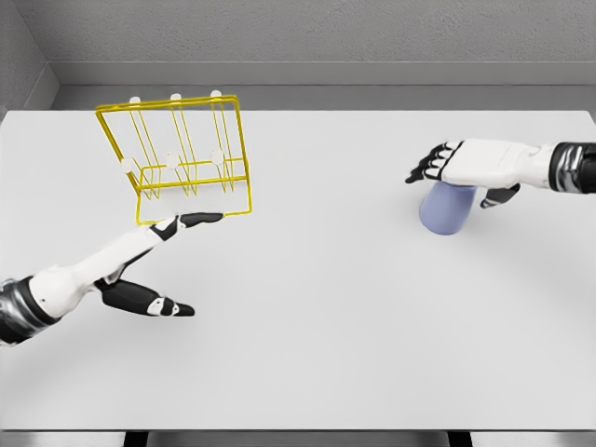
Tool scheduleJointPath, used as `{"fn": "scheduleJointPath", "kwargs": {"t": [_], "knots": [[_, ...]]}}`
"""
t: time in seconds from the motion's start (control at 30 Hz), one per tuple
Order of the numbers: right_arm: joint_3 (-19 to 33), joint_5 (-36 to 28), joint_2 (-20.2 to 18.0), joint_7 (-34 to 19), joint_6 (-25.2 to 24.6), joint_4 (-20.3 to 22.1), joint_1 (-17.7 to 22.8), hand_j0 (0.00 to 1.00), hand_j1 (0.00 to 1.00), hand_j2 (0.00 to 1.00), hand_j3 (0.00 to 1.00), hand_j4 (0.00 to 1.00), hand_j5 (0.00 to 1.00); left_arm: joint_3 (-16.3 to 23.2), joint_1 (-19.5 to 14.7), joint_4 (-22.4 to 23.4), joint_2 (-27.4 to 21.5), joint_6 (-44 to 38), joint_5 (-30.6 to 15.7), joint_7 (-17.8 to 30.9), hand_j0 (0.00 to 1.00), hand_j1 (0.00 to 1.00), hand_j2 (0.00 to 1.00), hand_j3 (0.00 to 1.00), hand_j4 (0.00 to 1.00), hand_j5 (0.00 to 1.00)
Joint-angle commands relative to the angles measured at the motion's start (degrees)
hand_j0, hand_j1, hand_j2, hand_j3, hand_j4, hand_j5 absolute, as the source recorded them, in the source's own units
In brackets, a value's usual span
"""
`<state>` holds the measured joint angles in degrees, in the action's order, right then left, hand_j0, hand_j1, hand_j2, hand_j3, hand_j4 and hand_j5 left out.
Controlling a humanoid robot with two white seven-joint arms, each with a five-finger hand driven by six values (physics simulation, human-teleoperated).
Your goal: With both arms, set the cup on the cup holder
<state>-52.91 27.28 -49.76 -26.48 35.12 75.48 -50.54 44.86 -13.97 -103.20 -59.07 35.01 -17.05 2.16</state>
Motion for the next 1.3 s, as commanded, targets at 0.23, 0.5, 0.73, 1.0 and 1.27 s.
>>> {"fn": "scheduleJointPath", "kwargs": {"t": [0.23, 0.5, 0.73, 1.0, 1.27], "knots": [[-0.5, 0.7, 0.3, -0.1, -0.1, -0.2, 0.0, 0.87, 0.87, 0.87, 0.87, 0.87, 0.87, 1.9, -1.3, 0.0, -0.3, -0.4, -18.4, 13.5, 1.0, 1.0, 1.0, 1.0, 1.0, 1.0], [-0.5, 2.1, 0.4, -0.1, -0.1, -0.2, 0.0, 0.74, 0.74, 0.74, 0.74, 0.74, 0.74, 1.7, -2.5, 0.3, 2.6, -11.8, -19.8, 13.5, 1.0, 1.0, 1.0, 1.0, 1.0, 1.0], [-0.5, 2.2, 0.5, -0.1, -0.1, -0.1, -0.1, 0.68, 0.68, 0.68, 0.68, 0.68, 0.68, 1.8, -2.6, 0.5, 4.3, -18.7, -23.4, 13.5, 1.0, 1.0, 1.0, 1.0, 1.0, 1.0], [0.0, 2.1, 0.5, -0.1, -0.1, 1.4, -1.0, 0.64, 0.64, 0.64, 0.64, 0.64, 0.64, 1.8, -2.6, 2.9, 6.8, -18.7, -24.0, 13.4, 1.0, 1.0, 1.0, 1.0, 1.0, 1.0], [0.3, 1.9, 0.2, -0.1, -0.1, 3.0, -1.8, 0.57, 0.57, 0.57, 0.57, 0.57, 0.57, 2.0, -3.9, 3.0, 8.4, -28.6, -33.8, 13.4, 1.0, 1.0, 1.0, 1.0, 1.0, 1.0]]}}
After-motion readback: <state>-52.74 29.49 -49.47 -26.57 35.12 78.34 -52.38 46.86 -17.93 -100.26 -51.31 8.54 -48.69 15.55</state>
